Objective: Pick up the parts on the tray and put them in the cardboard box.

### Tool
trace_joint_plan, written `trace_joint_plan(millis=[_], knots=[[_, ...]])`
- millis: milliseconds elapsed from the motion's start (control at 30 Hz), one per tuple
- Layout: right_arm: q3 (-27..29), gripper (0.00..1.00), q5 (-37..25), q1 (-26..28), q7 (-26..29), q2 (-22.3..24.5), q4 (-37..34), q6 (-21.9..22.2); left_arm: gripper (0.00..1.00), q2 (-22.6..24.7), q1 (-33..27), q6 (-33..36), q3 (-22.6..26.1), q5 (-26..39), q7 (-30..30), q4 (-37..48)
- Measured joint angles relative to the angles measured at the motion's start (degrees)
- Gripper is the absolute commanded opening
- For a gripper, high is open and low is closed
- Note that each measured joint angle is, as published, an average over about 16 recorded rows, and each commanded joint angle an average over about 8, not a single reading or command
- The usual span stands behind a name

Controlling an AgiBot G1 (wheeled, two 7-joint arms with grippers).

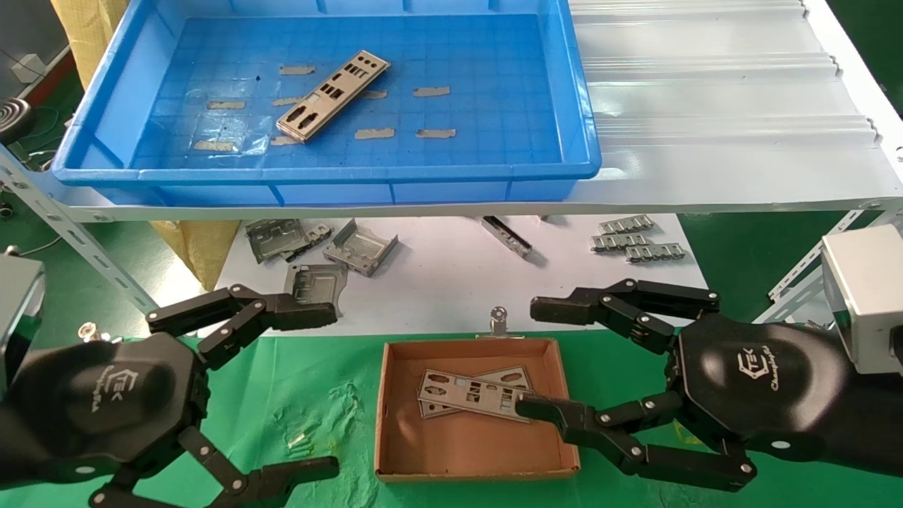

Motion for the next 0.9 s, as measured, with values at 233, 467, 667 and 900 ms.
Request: trace_joint_plan(millis=[233,467,667,900], knots=[[0.00,0.00,0.00,0.00,0.00,0.00,0.00,0.00,1.00,0.00,0.00,0.00,0.00,0.00,0.00,0.00],[0.00,0.00,0.00,0.00,0.00,0.00,0.00,0.00,1.00,0.00,0.00,0.00,0.00,0.00,0.00,0.00],[0.00,0.00,0.00,0.00,0.00,0.00,0.00,0.00,1.00,0.02,-0.04,-0.09,-0.04,-0.02,0.00,0.01],[0.00,0.00,0.00,0.00,0.00,0.00,0.00,0.00,1.00,1.15,-2.35,-1.89,0.02,0.81,-0.48,0.71]])
